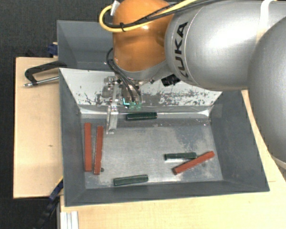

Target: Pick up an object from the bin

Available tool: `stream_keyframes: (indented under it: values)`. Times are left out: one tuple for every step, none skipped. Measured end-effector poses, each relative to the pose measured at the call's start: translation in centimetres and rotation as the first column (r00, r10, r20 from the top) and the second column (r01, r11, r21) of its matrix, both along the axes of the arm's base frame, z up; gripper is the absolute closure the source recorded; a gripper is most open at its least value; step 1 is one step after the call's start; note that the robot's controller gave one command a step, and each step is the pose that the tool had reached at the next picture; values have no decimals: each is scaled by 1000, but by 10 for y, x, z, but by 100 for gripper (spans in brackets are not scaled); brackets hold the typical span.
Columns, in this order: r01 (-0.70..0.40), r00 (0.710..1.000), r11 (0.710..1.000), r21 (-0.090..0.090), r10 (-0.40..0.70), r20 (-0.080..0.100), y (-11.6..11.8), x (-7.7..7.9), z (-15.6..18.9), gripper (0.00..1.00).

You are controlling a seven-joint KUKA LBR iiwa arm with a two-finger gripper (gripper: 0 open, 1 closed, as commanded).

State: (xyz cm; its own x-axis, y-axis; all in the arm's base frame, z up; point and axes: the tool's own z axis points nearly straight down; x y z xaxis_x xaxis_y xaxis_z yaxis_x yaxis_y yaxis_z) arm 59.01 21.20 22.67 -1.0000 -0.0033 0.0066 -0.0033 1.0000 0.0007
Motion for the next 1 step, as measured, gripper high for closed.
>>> stream_keyframes:
  values:
    - [2, 1000, 1000, 2, -2, 8, -1, 2, 5, 0]
